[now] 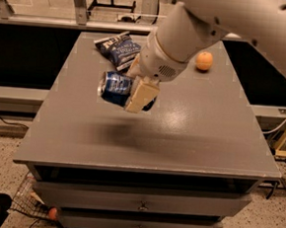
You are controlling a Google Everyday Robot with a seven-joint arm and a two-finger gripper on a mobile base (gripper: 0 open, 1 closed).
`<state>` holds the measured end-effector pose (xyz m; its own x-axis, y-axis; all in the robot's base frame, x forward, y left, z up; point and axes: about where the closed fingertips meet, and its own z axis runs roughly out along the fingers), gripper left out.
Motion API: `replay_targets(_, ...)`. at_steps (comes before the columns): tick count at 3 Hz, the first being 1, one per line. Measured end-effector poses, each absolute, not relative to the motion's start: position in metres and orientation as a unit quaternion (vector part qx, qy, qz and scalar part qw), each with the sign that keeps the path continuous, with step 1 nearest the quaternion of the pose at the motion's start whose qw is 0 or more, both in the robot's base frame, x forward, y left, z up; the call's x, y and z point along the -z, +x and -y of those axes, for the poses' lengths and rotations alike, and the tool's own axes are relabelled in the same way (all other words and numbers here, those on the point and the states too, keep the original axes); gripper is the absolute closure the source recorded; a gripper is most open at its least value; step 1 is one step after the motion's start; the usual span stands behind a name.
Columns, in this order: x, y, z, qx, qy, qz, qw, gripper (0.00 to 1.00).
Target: Place pepsi can upright
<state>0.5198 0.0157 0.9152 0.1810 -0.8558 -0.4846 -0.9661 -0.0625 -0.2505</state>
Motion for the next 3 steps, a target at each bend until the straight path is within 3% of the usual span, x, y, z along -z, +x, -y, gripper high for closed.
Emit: replay_targets(3, -0.916, 0.527, 0.003, -0.215, -0.591, -0.642, 0.439, 1.00)
